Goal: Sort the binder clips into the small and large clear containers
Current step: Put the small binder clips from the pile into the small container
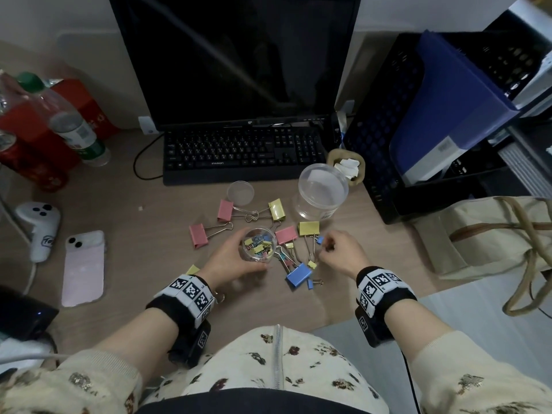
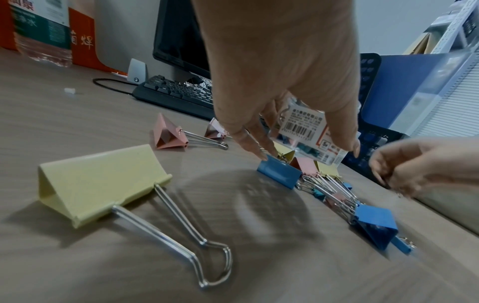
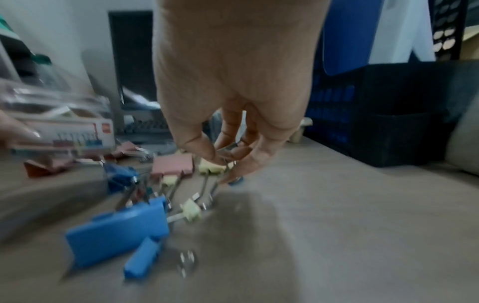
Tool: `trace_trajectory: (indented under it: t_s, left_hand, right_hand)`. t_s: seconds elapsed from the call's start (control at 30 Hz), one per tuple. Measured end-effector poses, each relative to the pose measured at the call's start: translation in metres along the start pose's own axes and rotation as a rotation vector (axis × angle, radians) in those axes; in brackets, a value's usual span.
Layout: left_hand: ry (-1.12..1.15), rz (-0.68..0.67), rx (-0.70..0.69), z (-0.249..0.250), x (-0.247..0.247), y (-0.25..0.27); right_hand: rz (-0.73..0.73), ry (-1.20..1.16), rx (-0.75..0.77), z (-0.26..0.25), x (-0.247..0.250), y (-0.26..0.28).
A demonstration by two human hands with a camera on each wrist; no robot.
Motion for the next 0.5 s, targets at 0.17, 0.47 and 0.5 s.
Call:
trace_trajectory:
  t_s: [0.17, 0.47, 0.5]
  left_hand:
    - [0.033, -0.007, -0.025, 0.004, -0.007, -0.003]
    - [0.047, 0.012, -0.083, 0.020, -0.008, -0.002]
    - [0.037, 0.016, -0.081, 0.021, -0.006, -0.001]
  right_hand:
    - [-0.044, -0.269, 0.237, -0.071, 0.020, 0.027]
    - [-0.202, -0.418, 0.406, -0.104, 0.017, 0.045]
    - [-0.151, -0.427, 0.378, -0.097, 0.020, 0.042]
Point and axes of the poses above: each hand's wrist, its own y-axis away from the middle knuckle, its own x-axis out of the back of the hand, z = x × y, the point moved 5 cm from there along -y, towards the middle knuckle, and after that the axes turned 9 degrees about -x, right-handed, at the moved point
